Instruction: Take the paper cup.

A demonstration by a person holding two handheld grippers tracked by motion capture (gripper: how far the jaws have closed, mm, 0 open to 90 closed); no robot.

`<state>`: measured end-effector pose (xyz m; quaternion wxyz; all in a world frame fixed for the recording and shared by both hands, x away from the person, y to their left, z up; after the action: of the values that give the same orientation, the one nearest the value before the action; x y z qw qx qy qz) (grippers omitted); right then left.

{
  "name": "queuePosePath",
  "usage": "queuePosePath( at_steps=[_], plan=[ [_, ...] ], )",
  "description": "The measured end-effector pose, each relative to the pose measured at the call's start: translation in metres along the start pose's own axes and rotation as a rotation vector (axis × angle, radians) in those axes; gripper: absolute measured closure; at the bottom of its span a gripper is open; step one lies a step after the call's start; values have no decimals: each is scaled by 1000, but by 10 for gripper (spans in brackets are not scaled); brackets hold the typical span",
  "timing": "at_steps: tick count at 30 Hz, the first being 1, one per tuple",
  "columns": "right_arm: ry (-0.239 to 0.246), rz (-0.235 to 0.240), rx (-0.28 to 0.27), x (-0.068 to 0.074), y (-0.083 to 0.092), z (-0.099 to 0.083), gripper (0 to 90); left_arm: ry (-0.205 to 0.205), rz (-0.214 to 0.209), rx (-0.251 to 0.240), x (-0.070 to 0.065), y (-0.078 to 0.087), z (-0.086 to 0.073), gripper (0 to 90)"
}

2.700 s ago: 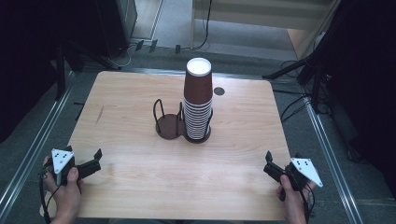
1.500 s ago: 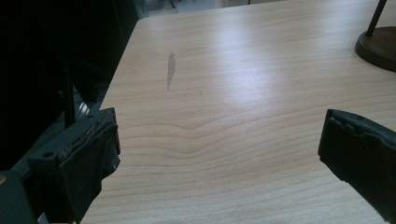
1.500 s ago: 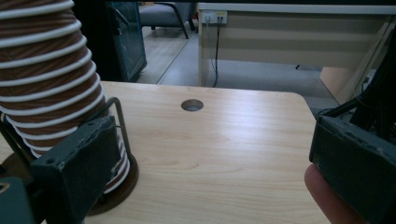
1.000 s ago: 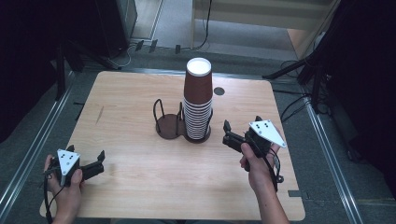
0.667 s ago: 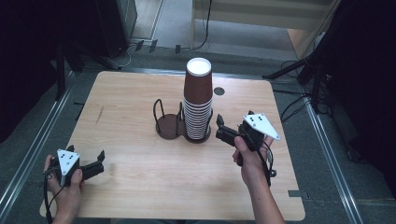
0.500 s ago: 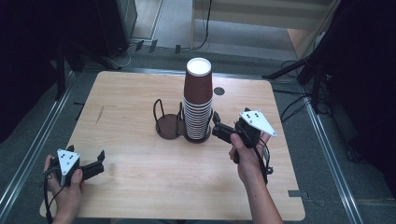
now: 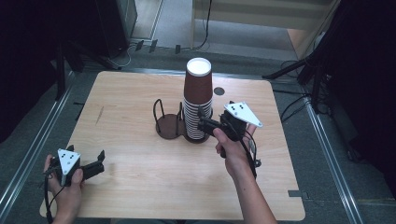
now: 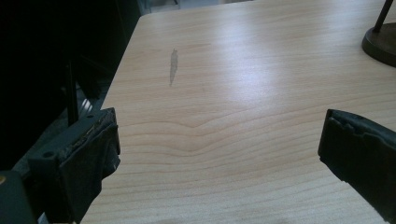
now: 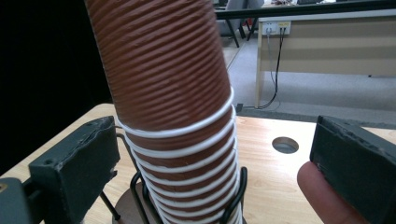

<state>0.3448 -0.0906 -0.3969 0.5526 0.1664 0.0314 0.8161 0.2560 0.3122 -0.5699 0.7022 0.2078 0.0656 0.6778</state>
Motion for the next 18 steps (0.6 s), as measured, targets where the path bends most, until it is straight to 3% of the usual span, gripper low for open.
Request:
queuePosePath(
  at_steps=[18],
  plan=[
    [13,0,7,23,-26,8,9,-4,11,4,0,0,0,0]
  ],
)
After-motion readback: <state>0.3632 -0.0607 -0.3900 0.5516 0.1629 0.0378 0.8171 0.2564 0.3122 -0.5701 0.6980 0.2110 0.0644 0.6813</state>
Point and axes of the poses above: each handheld gripper's, and its own axes: y roughly backward along the jaws, z roughly out of its top, x roughly to its left, the point moved 5 cm from there along -y, roughly forward along the jaws, and after that the axes turned 7 degrees about -y, right-handed, at the moved point
